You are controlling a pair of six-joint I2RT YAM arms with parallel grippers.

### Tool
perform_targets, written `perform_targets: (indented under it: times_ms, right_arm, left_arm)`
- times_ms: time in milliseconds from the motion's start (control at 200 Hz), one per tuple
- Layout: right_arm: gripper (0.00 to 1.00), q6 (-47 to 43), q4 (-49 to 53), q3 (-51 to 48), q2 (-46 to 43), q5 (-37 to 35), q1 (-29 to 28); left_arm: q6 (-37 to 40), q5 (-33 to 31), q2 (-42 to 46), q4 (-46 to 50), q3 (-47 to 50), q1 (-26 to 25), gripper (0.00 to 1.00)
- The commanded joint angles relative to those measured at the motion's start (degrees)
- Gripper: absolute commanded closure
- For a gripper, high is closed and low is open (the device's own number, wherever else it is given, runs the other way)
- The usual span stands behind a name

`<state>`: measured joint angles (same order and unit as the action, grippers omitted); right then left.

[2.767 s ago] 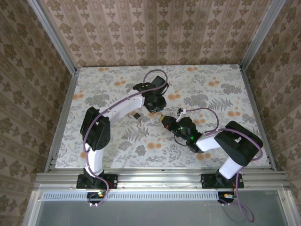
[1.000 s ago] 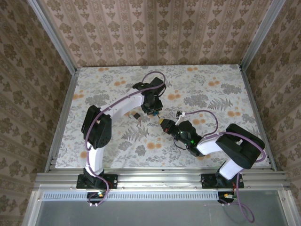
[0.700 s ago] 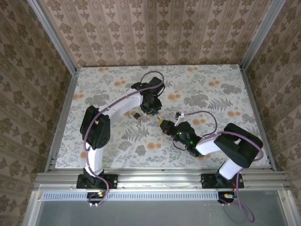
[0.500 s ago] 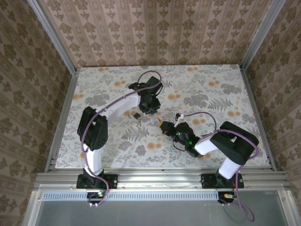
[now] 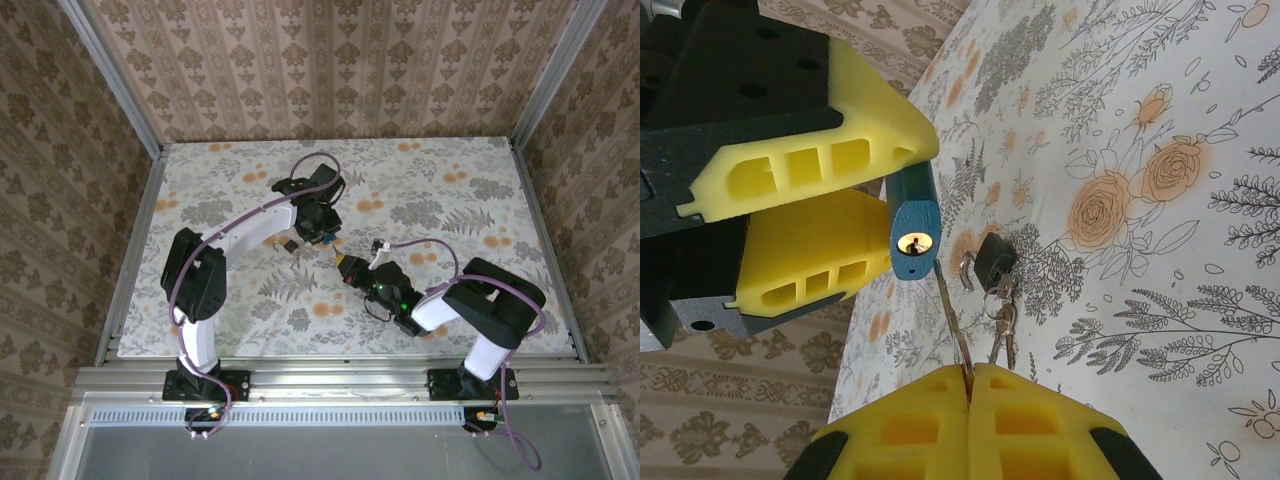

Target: Unlock with the key

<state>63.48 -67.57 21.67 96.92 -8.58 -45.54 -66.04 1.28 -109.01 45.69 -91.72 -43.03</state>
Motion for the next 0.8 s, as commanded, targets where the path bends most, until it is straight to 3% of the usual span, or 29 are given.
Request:
perform_targets:
  times_ms: [0, 795]
  right_arm:
    - [1.00, -1.71, -1.69, 0.08, -0.77, -3.51, -0.59]
    - [1.00, -3.15, 0.33, 1.62, -1.56, -3.93, -0.41]
  left_arm:
    - [-1.37, -0.02, 2.71, -0.88, 0.50, 0.26, 0.81]
    - [-1.20, 1.31, 1.87, -1.48, 0.49, -0.30, 0.81]
